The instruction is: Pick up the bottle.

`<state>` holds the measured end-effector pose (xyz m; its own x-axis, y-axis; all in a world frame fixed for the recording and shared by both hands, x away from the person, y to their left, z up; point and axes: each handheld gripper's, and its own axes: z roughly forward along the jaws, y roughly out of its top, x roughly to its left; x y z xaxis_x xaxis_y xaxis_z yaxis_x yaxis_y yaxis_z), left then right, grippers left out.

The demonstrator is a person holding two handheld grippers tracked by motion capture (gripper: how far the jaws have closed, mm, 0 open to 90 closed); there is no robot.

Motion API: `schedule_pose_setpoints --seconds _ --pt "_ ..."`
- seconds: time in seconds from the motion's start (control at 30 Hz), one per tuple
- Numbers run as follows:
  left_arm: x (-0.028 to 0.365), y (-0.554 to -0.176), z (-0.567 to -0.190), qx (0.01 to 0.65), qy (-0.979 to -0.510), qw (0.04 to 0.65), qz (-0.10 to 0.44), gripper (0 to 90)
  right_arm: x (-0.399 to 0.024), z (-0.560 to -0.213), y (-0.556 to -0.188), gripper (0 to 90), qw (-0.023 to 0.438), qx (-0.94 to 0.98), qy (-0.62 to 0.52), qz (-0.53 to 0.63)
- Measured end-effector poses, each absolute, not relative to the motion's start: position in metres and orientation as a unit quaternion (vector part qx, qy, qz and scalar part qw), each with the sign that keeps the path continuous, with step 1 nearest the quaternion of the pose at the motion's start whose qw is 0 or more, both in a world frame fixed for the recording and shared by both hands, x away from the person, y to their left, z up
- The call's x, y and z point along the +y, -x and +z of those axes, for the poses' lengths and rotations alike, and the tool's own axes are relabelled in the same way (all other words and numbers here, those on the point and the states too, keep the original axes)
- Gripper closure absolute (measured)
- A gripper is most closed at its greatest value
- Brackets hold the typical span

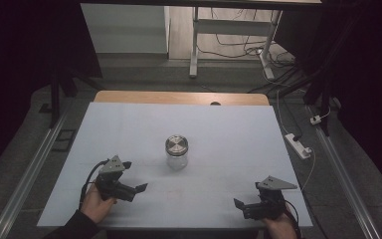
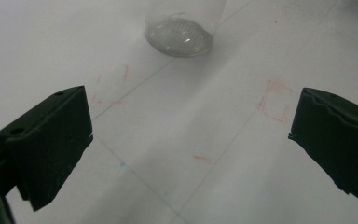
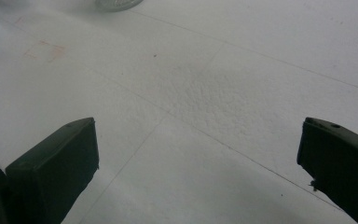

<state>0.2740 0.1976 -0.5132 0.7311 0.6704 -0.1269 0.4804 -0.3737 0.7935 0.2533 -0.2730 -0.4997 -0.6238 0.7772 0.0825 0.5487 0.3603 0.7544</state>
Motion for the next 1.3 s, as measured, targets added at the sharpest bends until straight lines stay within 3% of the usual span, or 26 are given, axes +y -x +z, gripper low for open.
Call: schedule_pose_setpoints --seconds 0.87,1.3 --pt "0.149 -0.333 -0.509 0.315 -0.853 0.402 0.109 0.0 -0.273 -0.5 -0.253 0.0 0.146 0.813 -0.405 0.392" --pt "0.129 -0.36 -0.514 0.307 -0.852 0.414 0.09 0.0 -0.273 -0.5 -0.254 0.0 0.144 0.812 -0.402 0.397"
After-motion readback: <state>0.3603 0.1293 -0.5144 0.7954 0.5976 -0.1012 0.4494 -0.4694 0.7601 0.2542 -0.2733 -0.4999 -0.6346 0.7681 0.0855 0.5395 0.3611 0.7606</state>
